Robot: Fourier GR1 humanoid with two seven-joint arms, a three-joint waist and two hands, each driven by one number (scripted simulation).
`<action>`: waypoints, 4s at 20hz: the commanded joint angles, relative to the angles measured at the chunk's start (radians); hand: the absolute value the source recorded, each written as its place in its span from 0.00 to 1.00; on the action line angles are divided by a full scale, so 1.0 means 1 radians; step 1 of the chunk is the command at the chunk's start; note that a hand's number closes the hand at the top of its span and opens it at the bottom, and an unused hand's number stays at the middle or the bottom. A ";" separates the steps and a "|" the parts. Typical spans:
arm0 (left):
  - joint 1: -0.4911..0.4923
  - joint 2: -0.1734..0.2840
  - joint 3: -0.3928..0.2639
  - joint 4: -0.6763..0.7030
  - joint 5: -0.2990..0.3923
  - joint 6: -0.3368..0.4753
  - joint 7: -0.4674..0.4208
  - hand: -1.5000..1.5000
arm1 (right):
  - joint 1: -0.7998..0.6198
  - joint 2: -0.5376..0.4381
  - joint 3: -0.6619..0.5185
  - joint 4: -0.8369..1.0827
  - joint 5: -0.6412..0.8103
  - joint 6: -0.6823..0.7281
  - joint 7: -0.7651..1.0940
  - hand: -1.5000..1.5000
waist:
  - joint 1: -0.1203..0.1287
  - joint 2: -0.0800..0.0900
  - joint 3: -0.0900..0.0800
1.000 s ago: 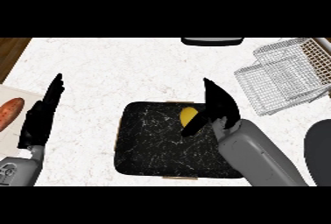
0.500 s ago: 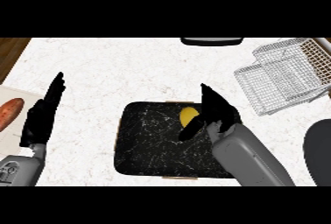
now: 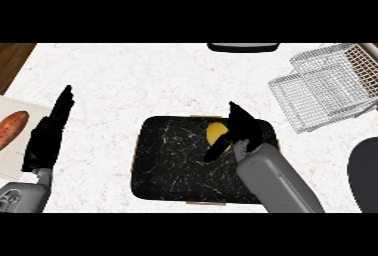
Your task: Pick the lemon from the tray and place it in the tiered basket
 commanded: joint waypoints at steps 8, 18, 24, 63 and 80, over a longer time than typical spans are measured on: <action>0.013 -0.040 0.017 0.001 -0.039 -0.023 0.004 0.50 | -0.053 0.075 -0.030 0.056 -0.025 0.016 0.151 0.00 | 0.002 0.000 0.000; -0.014 -0.026 0.065 0.029 -0.032 -0.076 -0.014 0.50 | -0.058 0.075 0.072 0.256 0.008 0.086 -0.093 1.00 | 0.006 0.003 0.000; -0.017 -0.080 0.047 0.007 -0.076 -0.053 0.019 0.50 | -0.086 0.075 -0.052 0.110 -0.063 0.069 0.004 1.00 | -0.004 -0.001 0.000; 0.032 -0.092 0.115 -0.033 -0.111 -0.109 0.003 0.50 | 0.020 -0.490 -0.512 -0.684 -0.151 0.295 -0.641 1.00 | 0.003 0.002 0.000; -0.011 -0.102 0.155 0.027 -0.121 -0.138 -0.028 0.50 | -0.122 -0.623 -0.451 -0.122 0.313 0.094 -1.021 1.00 | 0.005 0.003 0.000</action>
